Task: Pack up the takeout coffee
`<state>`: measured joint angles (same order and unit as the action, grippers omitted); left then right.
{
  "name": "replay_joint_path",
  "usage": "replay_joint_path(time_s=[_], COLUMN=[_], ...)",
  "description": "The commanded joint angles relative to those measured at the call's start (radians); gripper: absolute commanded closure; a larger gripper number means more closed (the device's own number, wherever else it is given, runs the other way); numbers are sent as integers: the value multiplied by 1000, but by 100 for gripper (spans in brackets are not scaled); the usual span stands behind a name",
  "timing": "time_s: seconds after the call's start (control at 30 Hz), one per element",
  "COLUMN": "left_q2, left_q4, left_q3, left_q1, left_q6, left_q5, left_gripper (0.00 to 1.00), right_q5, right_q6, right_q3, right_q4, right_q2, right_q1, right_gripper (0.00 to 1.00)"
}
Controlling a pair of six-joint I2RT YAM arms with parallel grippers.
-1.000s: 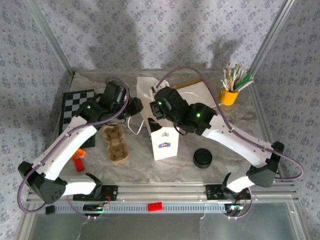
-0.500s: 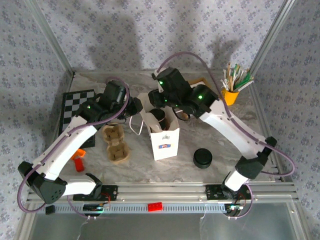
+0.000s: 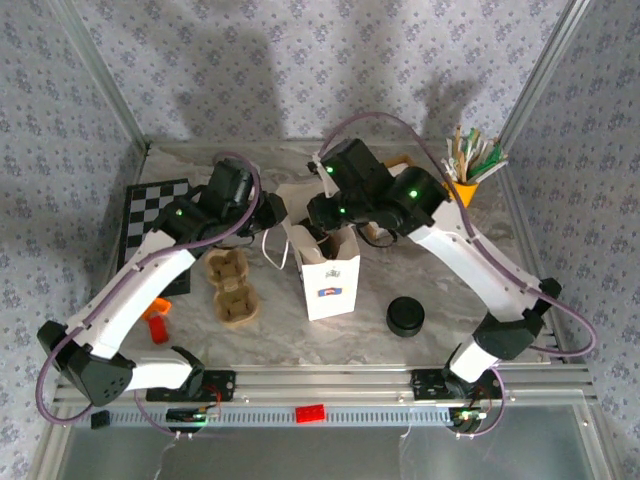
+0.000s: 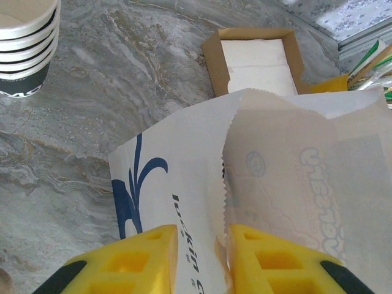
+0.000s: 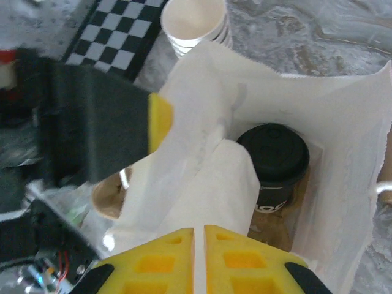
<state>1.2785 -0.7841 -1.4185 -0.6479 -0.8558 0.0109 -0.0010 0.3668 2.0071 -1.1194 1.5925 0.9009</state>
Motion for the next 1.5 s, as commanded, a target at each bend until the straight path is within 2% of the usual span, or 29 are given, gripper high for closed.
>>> replay_joint_path(time_s=[0.0, 0.1, 0.33, 0.5, 0.67, 0.8, 0.87, 0.97, 1.03, 1.07, 1.17, 1.23, 1.37, 1.47], left_q2=[2, 5, -2, -10, -12, -13, -15, -16, -17, -18, -32, -39, -51, -70], left_q4=[12, 16, 20, 14, 12, 13, 15, 12, 9, 6, 17, 20, 13, 24], left_q3=[-45, -40, -27, -23, -25, -23, -26, -42, -60, -71, -90, -108, -153, -157], left_q1=[3, 3, 2, 2, 3, 3, 2, 3, 3, 4, 4, 7, 30, 48], left_q6=[13, 11, 8, 6, 9, 7, 10, 23, 40, 51, 91, 124, 221, 307], left_q5=[-22, -34, -43, -36, -32, -33, -32, -28, -32, -31, -25, -25, -12, 26], left_gripper=[73, 74, 75, 76, 76, 76, 74, 66, 59, 56, 49, 46, 43, 42], right_q5=[-112, -125, -171, -153, -152, -166, -186, -179, -165, -165, -171, -164, -157, -174], right_q6=[-16, -17, -36, -46, -60, -79, -85, -81, -66, -56, 0, 51, 152, 205], right_q3=[34, 35, 68, 76, 12, 85, 122, 188, 211, 206, 145, 83, -116, -309], right_q4=[-118, -176, -227, -255, -231, -211, -190, -174, -165, -150, -83, -31, 59, 125], right_q2=[-11, 2, 92, 161, 164, 162, 146, 115, 83, 61, -23, -85, -209, -269], right_q1=[3, 30, 56, 48, 20, 10, 7, -7, -35, -58, -161, -243, -479, -651], right_gripper=[92, 96, 97, 100, 100, 100, 92, 85, 66, 59, 56, 48, 36, 35])
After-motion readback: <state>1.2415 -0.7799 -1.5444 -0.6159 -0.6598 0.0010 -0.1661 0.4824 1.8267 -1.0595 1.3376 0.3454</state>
